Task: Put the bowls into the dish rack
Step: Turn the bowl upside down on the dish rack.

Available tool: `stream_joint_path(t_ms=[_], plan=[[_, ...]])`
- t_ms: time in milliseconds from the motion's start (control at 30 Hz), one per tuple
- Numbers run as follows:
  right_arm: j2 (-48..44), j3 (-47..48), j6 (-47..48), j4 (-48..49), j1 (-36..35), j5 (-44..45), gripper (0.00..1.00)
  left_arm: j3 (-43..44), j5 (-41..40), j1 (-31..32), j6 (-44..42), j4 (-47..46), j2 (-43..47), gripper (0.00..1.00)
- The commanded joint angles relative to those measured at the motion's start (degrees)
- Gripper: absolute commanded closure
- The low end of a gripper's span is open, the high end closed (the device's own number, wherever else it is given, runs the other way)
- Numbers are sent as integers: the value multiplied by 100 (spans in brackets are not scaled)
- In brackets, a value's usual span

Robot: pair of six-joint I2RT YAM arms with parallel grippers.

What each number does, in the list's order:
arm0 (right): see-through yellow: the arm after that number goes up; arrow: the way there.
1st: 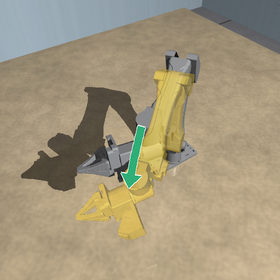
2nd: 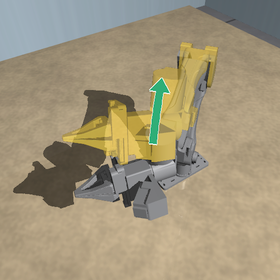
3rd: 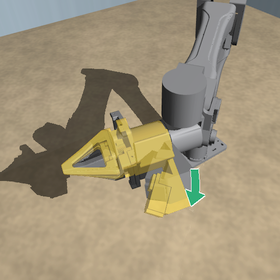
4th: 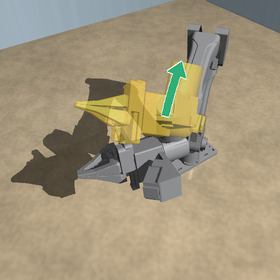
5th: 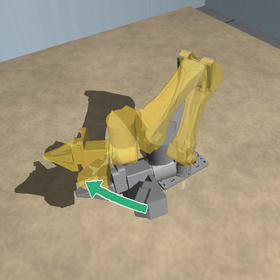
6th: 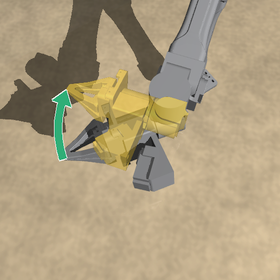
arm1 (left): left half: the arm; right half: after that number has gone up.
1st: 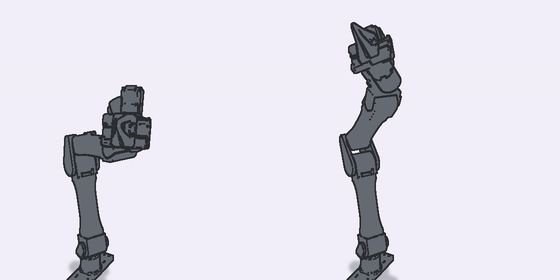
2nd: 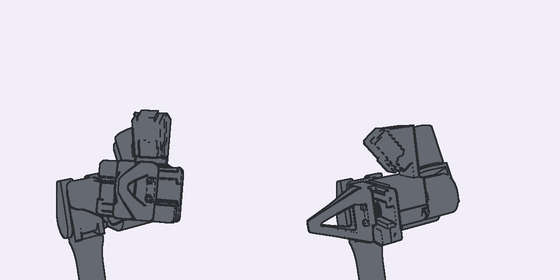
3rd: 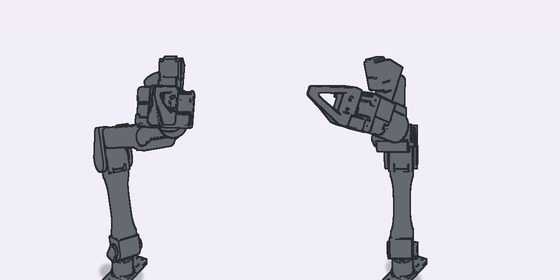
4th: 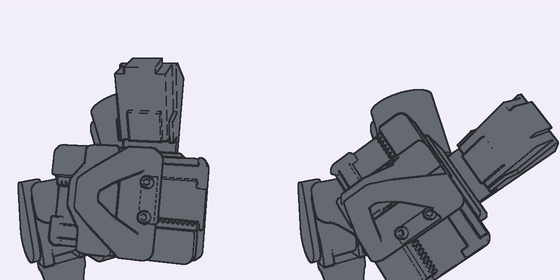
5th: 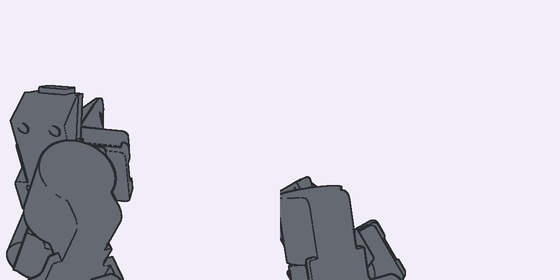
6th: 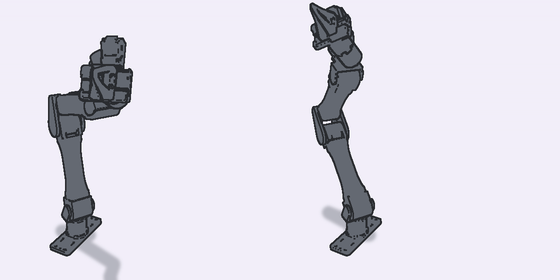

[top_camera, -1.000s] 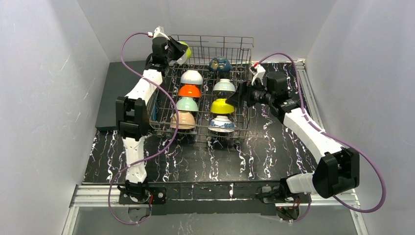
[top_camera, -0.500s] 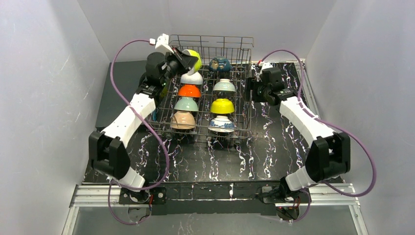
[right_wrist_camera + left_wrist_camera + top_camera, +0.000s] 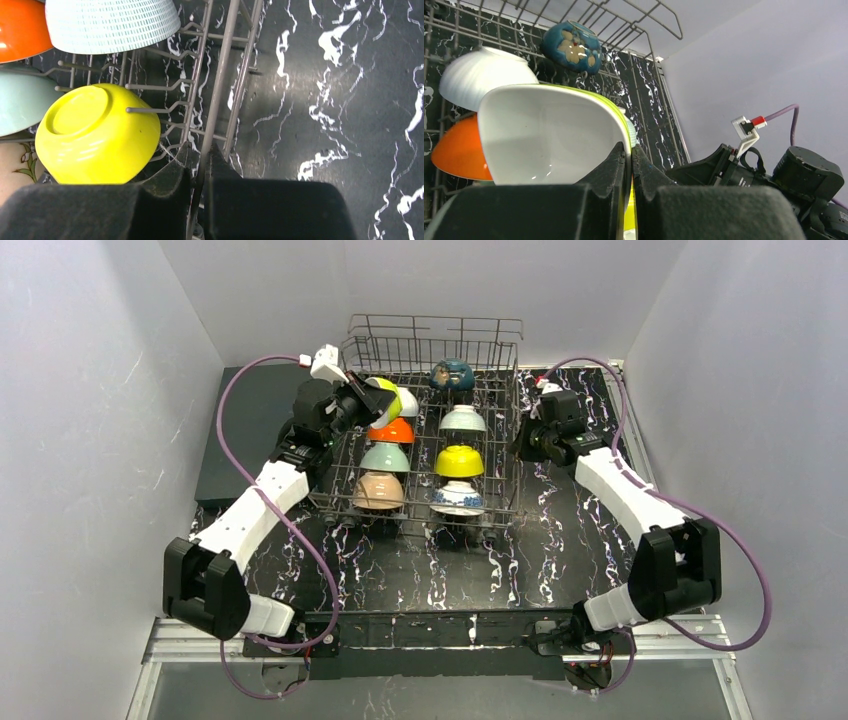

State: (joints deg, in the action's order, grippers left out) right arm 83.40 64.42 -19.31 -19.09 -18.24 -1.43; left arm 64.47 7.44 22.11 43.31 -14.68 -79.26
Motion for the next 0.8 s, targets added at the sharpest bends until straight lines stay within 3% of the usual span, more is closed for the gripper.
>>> stream_joint_path(t_ms=[0,367,600,633,667,700,767], plan=[[-790,-90,424,-659,5,-431,99,-17,-127,29,-60,-29,473,100],[-1875,-826,65,-1583,5,-1470,99,-125,-164,29,-62,34,679,100],[-2653,-1315,-218,-1415,7,-1558,99,-174,-85,27,-14,35,612,100],[-2667,-1291,-228,-1419,9,-1501,82,-160,-74,25,-35,35,583,100],[-2677,-1222,-221,-1421,12,-1424,57,-136,-74,22,-55,39,549,100],[-2664,-1156,-215,-1405,10,-1333,42,-110,-74,23,-64,54,506,100],[-2593,-988,-138,-1385,5,-1116,32,-14,-59,22,-81,97,396,100]])
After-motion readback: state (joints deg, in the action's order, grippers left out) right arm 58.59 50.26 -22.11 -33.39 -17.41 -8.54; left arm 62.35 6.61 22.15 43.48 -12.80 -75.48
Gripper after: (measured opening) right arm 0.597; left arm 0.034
